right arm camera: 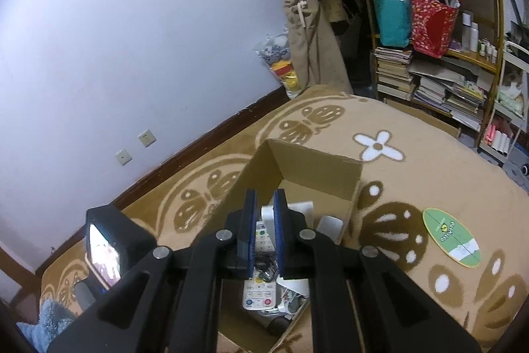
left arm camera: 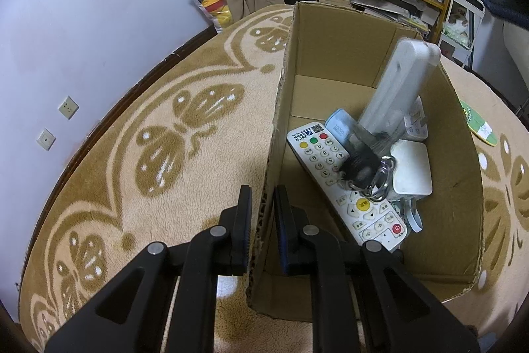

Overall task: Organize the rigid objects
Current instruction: 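Drop the keys into the box by opening the right tool, then move the right tool to the green Pochacco card and grasp it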

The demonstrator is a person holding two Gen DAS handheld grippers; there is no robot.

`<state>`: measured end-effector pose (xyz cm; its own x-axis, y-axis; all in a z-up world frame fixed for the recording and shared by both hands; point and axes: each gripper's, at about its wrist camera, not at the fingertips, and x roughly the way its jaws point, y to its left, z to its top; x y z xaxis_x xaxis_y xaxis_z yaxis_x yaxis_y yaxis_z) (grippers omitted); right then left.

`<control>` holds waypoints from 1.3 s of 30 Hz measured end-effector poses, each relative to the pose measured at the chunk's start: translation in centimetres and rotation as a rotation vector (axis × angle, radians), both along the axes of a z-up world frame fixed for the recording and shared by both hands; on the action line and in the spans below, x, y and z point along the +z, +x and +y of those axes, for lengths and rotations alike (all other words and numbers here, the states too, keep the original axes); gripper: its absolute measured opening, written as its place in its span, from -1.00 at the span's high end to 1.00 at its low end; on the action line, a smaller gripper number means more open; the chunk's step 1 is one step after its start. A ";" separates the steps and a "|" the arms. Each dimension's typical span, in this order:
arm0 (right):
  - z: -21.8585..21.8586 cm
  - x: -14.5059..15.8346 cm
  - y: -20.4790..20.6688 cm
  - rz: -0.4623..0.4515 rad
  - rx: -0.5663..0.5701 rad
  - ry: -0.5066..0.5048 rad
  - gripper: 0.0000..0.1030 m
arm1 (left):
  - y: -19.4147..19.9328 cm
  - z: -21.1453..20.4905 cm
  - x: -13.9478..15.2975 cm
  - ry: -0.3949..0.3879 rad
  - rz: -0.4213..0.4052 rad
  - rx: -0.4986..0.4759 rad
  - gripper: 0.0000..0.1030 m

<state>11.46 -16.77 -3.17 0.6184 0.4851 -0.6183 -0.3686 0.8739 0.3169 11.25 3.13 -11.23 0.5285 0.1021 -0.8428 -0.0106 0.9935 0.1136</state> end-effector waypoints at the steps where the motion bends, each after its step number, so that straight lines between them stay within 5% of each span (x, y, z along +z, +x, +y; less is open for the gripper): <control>1: -0.1 -0.1 0.1 0.004 -0.008 -0.003 0.77 | 0.0 -0.1 0.0 0.001 0.001 -0.001 0.73; 4: -0.6 -0.6 0.4 0.017 -0.037 -0.016 0.54 | 0.0 -0.1 0.0 0.002 0.000 -0.001 0.73; 6: -1.0 -1.0 0.8 0.026 -0.066 -0.026 -0.10 | 0.0 -0.1 0.0 0.002 0.000 0.000 0.72; 14: -4.2 -3.1 2.7 0.065 -0.217 -0.051 -0.68 | 0.0 0.1 -0.1 0.004 -0.001 -0.002 0.72; 31: -13.6 -10.8 8.7 0.227 -0.431 -0.162 -0.68 | 0.0 0.0 0.0 0.015 -0.012 0.013 0.71; 39: -17.5 -14.4 10.2 0.331 -0.438 -0.069 -0.68 | 0.0 0.2 0.1 0.029 -0.011 0.013 0.71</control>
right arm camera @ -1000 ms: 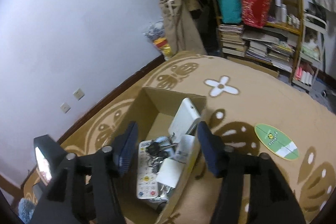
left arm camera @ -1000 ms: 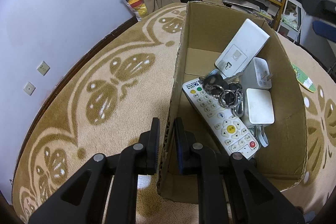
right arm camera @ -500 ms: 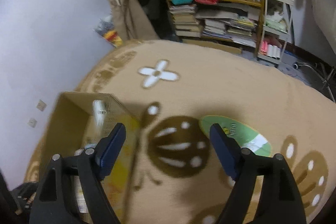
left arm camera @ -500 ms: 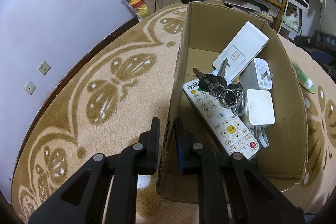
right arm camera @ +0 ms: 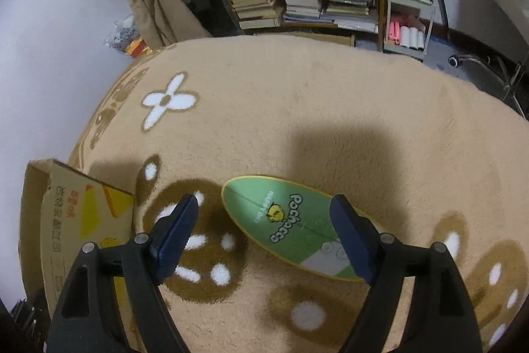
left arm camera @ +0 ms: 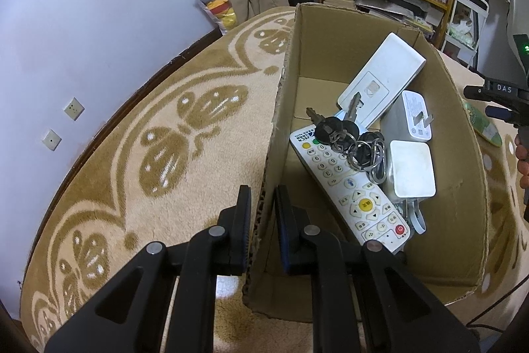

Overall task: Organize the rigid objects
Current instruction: 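Move the right tool to the green Pochacco card and grasp it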

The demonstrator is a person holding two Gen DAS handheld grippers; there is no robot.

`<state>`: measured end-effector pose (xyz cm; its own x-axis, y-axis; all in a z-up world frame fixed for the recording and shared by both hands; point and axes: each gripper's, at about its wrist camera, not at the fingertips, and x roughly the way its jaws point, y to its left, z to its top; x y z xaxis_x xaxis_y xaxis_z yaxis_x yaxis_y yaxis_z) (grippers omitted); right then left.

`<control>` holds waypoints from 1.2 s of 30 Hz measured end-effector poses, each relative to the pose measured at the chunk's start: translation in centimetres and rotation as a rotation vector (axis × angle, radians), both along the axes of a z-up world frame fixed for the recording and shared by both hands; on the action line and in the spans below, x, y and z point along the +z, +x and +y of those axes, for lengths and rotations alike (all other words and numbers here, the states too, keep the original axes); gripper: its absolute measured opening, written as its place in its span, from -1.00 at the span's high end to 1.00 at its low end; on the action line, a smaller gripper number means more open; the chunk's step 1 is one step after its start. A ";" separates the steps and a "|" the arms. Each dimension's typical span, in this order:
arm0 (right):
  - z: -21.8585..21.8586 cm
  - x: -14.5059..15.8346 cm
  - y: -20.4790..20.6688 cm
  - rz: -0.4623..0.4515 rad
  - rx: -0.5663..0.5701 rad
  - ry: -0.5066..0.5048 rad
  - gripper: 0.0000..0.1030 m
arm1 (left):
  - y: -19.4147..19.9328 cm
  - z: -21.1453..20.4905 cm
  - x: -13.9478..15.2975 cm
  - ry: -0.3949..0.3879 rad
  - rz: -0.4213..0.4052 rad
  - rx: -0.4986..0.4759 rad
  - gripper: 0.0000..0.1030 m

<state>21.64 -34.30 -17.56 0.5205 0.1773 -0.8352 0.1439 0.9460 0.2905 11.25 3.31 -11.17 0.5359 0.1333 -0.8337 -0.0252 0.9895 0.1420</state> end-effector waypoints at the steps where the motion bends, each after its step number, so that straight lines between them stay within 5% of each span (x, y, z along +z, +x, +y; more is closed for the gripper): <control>1: 0.0 -0.2 0.2 0.003 0.008 -0.007 -0.68 | 0.0 -0.1 0.0 0.000 0.000 0.000 0.71; 25: 1.3 -3.3 0.7 0.054 0.133 -0.150 -0.70 | 0.2 -0.7 -0.3 0.016 0.009 0.000 0.69; 32: 1.3 -3.0 0.0 0.039 0.084 -0.204 -0.18 | 0.2 -0.8 -0.5 0.021 0.010 0.001 0.68; 36: 0.8 -2.6 -0.6 0.041 0.080 -0.201 -0.10 | 0.3 -0.9 -0.7 0.025 0.010 0.001 0.68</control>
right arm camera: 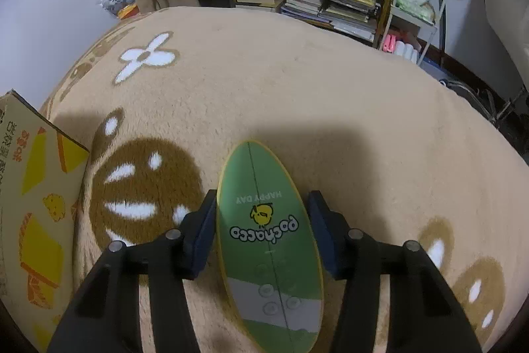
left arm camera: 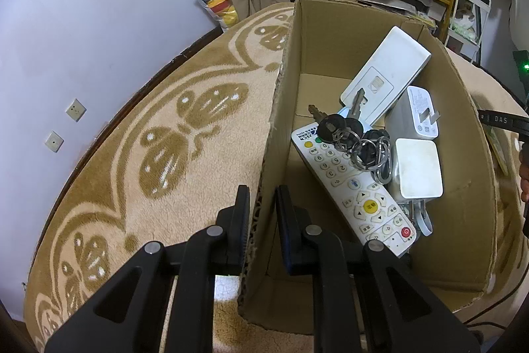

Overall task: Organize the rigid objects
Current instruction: 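Move the right tool to the green Pochacco card and grasp it, then lift the green Pochacco card and carry it over the box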

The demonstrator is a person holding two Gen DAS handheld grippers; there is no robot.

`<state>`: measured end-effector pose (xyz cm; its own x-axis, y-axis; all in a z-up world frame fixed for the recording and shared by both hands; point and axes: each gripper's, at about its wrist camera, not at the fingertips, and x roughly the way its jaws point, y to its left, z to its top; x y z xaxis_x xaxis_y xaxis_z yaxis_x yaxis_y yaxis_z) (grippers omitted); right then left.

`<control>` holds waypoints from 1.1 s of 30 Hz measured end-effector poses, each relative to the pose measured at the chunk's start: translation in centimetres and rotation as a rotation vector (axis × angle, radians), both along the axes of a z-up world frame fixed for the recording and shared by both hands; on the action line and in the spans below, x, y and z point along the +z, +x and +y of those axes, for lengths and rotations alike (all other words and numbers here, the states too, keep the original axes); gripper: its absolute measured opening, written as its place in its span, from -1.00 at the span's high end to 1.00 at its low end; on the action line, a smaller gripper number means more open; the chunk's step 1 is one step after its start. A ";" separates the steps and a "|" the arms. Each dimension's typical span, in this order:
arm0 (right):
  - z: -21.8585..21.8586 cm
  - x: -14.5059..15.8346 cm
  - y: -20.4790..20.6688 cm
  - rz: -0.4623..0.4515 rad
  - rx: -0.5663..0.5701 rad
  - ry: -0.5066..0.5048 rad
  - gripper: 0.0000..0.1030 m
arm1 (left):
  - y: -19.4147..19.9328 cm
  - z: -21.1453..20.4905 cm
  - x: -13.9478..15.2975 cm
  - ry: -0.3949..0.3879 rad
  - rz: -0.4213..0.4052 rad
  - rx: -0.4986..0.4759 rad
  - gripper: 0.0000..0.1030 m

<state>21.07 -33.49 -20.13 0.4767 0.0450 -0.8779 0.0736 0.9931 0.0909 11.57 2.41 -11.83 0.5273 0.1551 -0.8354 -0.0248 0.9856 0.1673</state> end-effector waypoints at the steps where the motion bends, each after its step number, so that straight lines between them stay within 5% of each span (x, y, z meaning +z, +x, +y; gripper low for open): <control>1: -0.1 0.0 -0.2 0.001 -0.003 0.002 -0.10 | 0.0 0.0 0.0 0.001 0.000 0.000 0.68; 15: -0.3 2.4 -2.4 -0.067 -0.055 0.078 -0.09 | 0.0 -0.4 0.0 0.048 -0.004 -0.002 0.67; 33: 4.9 11.9 -3.9 -0.327 0.058 0.199 -0.09 | -0.1 -0.4 -0.2 0.055 -0.004 -0.005 0.67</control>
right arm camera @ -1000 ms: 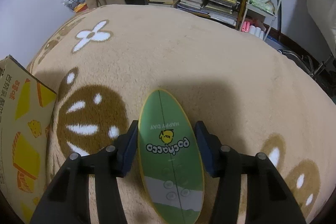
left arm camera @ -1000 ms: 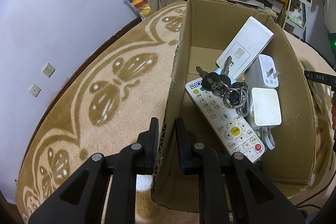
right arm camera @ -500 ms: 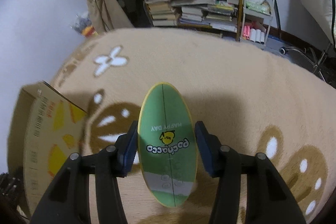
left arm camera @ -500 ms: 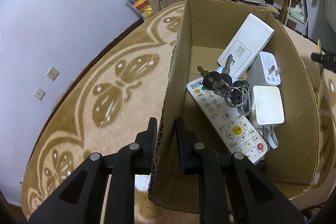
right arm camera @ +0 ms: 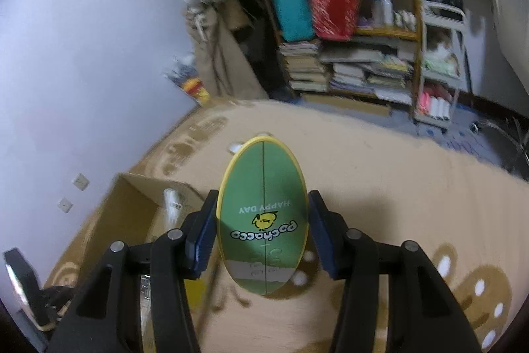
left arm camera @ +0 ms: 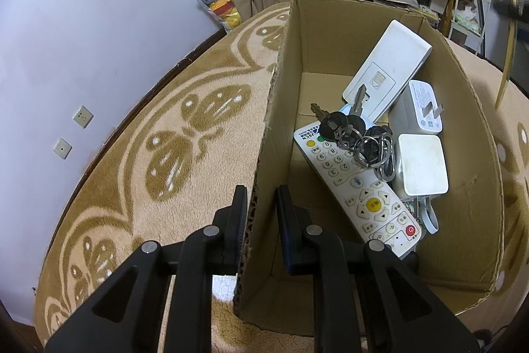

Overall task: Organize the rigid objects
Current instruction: 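Lift the green Pochacco card and carry it over the box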

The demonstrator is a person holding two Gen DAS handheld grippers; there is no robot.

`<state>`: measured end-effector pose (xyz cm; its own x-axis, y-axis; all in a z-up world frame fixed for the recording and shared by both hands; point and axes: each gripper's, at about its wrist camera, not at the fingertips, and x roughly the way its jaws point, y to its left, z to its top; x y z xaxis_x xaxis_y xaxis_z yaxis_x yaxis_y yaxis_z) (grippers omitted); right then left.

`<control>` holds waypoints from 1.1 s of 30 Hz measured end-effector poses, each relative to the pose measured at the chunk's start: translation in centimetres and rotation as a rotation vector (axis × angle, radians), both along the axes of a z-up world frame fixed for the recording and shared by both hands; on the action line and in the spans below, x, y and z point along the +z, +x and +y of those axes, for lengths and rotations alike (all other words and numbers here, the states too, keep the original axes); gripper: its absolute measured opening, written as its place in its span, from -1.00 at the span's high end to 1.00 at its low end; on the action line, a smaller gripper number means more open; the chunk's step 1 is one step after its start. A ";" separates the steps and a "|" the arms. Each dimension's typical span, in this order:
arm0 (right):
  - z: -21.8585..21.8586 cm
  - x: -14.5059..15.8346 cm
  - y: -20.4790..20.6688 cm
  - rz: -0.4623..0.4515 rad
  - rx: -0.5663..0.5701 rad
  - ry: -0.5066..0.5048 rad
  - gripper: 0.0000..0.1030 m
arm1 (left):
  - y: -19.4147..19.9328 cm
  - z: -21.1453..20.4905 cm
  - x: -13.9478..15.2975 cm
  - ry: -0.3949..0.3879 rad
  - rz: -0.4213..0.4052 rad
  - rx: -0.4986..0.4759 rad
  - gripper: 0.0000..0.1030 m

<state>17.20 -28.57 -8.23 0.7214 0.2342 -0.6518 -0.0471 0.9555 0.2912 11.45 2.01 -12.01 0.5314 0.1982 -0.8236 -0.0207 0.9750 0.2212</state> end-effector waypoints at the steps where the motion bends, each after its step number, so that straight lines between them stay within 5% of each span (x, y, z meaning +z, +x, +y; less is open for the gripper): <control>1: 0.6 0.8 -0.2 -0.017 0.021 0.007 -0.09 | 0.0 0.0 0.0 -0.001 0.000 0.000 0.67; 8: 4.5 5.3 -1.8 -0.120 0.157 0.058 -0.09 | 0.0 -0.1 0.0 -0.002 0.000 0.000 0.67; 16: 8.5 7.0 -2.8 -0.083 0.205 0.010 -0.09 | 0.0 -0.2 -0.1 -0.006 0.001 0.001 0.67; 33: 12.9 0.9 -2.3 0.204 0.316 0.041 -0.09 | -0.1 -0.3 0.1 -0.027 0.002 0.000 0.67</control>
<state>14.90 -15.69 -7.36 0.4660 0.4534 -0.7598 -0.2747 0.8904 0.3629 11.34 1.67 -11.94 0.5294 0.1761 -0.8299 -0.0203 0.9806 0.1951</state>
